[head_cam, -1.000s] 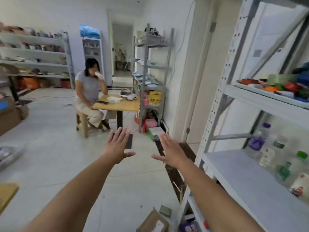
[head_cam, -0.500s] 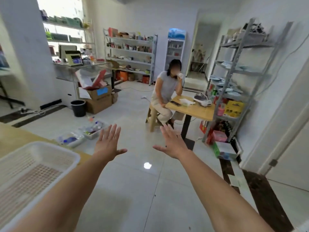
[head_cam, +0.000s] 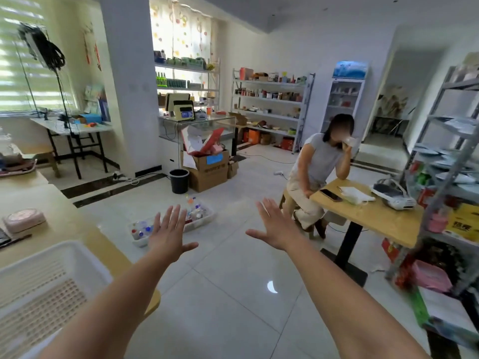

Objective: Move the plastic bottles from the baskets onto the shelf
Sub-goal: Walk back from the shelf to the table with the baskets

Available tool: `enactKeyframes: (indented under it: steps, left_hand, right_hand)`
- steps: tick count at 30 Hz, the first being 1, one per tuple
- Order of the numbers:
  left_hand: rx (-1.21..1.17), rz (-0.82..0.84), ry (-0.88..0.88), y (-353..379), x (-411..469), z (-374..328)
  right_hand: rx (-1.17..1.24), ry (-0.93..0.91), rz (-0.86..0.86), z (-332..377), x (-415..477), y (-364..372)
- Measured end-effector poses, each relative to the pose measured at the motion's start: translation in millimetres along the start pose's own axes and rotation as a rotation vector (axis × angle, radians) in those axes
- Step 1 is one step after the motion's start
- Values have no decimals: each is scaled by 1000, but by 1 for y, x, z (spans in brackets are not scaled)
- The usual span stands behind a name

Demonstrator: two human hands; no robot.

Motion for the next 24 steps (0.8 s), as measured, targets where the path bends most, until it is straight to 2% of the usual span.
enactKeyframes:
  steps: [12, 24]
  left_hand:
    - [2, 92, -167, 47, 112, -26]
    - [45, 103, -332, 108, 339, -1]
  right_hand:
    - [16, -200, 95, -79, 148, 51]
    - [-3, -268, 115, -151, 407, 92]
Point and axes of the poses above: each hand's wrist, its own x-axis towards the middle knuckle, its own y-axis out of the palm, z = x × y, the point moved 2 cm from there along x, towards the middle knuckle, and after that the axes turned 14 degrees about -y, right-handed, at the moved point
